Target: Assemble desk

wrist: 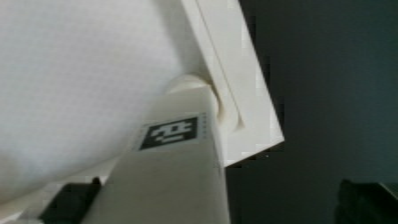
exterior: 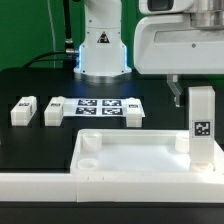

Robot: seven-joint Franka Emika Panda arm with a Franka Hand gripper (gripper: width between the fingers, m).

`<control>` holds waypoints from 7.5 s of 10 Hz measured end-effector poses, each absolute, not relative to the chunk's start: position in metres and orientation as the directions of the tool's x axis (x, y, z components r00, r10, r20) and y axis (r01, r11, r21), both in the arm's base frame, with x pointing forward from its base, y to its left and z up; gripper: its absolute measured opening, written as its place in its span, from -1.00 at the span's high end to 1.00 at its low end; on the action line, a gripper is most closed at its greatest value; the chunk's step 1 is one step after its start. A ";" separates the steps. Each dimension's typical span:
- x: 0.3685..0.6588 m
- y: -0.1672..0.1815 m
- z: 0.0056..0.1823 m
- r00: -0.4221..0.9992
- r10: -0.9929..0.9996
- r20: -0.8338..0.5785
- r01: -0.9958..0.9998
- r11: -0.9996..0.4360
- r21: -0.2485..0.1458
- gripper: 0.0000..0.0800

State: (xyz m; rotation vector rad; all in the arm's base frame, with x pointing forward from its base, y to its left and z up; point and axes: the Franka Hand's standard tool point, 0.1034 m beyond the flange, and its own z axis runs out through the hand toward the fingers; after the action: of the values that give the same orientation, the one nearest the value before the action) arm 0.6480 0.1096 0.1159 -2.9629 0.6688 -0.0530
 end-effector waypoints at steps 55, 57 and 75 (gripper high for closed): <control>0.644 0.109 0.111 0.947 -0.320 0.013 -0.318 -0.943 -0.098 -0.62; 0.643 0.109 0.111 0.927 -0.375 0.007 -0.373 -0.922 -0.100 -0.25; 0.640 0.112 0.111 0.648 -0.753 -0.118 -0.760 -0.629 -0.164 -0.61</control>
Offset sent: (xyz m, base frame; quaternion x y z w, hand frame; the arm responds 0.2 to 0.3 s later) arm 0.0000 0.0000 0.0000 0.0000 0.0000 0.1296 0.9916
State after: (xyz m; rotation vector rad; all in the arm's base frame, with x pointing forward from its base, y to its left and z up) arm 0.6402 0.1123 0.1110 -2.6670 1.2393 0.0560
